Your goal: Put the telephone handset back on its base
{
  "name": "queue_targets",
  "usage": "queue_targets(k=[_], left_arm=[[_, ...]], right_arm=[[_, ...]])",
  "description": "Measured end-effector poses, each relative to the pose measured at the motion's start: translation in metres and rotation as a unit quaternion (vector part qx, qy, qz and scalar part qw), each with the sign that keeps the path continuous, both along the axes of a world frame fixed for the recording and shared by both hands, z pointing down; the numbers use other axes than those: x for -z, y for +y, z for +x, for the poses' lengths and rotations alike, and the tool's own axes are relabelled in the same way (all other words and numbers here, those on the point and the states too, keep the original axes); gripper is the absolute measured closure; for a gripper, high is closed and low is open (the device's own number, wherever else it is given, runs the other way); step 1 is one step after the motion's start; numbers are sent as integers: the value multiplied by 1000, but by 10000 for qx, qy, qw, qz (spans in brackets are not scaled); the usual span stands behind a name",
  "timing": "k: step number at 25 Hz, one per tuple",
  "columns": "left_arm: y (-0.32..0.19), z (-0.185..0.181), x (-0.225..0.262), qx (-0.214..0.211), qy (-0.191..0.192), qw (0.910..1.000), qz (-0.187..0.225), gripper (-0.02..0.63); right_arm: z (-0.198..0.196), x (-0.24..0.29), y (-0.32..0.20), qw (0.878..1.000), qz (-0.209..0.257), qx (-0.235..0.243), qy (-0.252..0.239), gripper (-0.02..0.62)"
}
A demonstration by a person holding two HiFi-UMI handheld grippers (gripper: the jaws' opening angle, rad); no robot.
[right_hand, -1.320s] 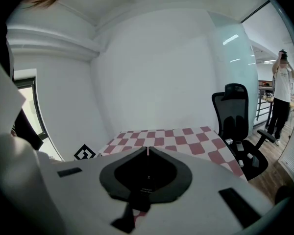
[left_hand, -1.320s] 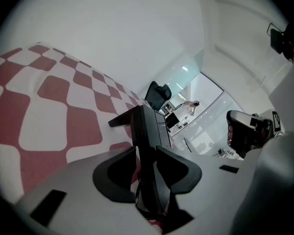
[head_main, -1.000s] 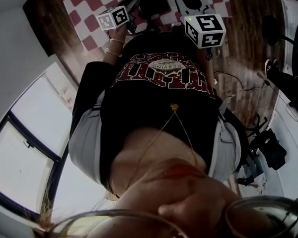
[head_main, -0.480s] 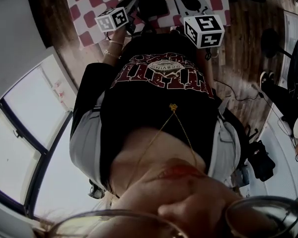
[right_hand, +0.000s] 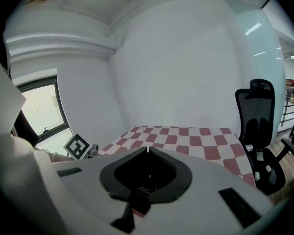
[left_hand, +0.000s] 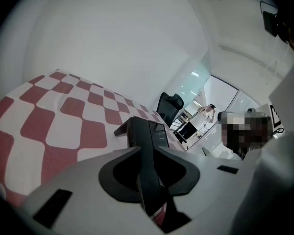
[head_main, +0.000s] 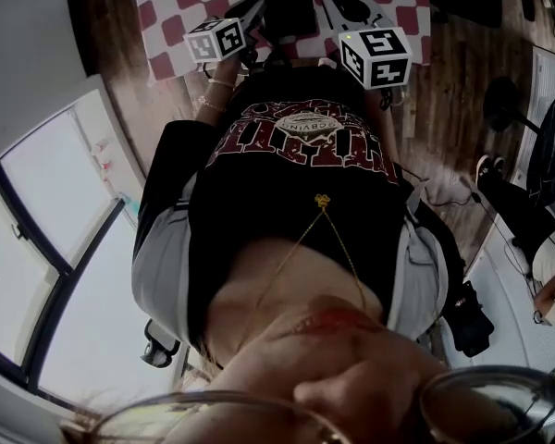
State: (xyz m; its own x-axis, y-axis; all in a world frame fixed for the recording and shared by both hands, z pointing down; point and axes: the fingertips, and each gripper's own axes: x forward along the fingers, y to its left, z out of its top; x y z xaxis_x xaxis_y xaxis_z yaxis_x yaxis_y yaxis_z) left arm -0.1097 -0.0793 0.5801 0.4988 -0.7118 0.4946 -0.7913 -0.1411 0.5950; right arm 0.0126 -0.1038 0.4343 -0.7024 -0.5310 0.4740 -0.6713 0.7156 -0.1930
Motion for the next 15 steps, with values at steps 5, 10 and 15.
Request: queue_targets(k=[5,10,15], left_arm=[[3,4,4,76,56,10000,26,539],[7,9,7,138,61,9999,69,566],[10,12,16,168,-38,9997,181,588]], right_arm=[[-8,-4,0,9998,-24,196,11,566],[-13,-7,1,9992,-37,398,26,566],[-20,-11,4,9981,-73,618,36,566]])
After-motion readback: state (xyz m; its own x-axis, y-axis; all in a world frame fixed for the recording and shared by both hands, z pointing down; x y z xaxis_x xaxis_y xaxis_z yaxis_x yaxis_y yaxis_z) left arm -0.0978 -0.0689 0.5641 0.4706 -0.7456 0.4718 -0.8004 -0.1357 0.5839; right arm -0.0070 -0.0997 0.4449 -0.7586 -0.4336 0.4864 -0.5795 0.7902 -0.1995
